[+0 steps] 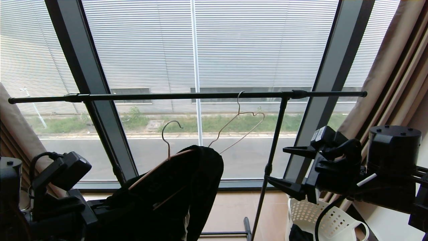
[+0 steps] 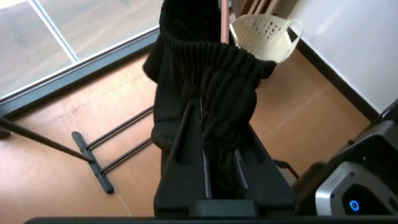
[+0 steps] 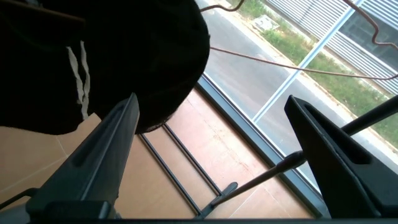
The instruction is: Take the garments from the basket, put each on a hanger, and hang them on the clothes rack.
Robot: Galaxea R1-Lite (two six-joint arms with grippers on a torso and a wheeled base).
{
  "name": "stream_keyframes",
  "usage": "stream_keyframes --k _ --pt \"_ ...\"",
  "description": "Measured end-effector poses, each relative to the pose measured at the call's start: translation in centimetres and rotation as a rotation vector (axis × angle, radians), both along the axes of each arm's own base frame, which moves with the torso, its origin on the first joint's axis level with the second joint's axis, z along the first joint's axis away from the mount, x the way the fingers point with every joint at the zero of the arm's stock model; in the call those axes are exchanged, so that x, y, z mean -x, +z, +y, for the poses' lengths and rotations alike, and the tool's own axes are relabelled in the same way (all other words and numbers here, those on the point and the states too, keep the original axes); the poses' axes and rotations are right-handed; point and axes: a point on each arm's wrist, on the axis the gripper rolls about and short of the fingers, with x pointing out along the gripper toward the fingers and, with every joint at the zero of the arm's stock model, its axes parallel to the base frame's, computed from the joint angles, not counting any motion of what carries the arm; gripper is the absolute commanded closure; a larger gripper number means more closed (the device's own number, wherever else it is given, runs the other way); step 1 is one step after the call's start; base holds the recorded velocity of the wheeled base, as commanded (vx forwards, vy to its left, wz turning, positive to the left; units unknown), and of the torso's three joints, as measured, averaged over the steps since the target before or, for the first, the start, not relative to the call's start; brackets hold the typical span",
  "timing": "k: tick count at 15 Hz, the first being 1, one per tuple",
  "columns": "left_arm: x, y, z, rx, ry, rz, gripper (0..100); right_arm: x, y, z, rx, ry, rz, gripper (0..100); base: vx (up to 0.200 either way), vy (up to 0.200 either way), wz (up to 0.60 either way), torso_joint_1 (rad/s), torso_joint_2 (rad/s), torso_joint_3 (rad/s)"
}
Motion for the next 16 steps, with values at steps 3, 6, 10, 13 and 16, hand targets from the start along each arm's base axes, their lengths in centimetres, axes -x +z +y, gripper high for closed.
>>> stream_keyframes --k 3,6,10,13,16 --pt "0.2 -0.9 -0.1 -0.068 -0.041 0.06 100 0.0 -0.1 0.0 0.002 0.0 0.003 0 0.0 0.0 0.0 0.0 0.0 0.0" --pt "0.2 -1.3 0.0 -0.137 -0.037 0.069 100 -0.2 -0.2 0.1 0.004 0.001 0.006 0 0.0 0.0 0.0 0.0 0.0 0.0" --pt "-0.3 -1.7 0.1 -0.193 0.011 0.081 100 -0.2 -0.3 0.1 0.005 0.001 0.01 0 0.0 0.0 0.0 0.0 0.0 0.0" --pt "-0.6 -2.0 0.0 -0.204 0.017 0.096 100 -0.2 -0.3 0.1 0.006 0.0 0.01 0 0.0 0.0 0.0 0.0 0.0 0.0" --pt "-0.7 -2.3 0.1 -0.227 0.021 0.099 100 -0.2 -0.4 0.1 0.007 0.001 0.012 0 0.0 0.0 0.0 0.0 0.0 0.0"
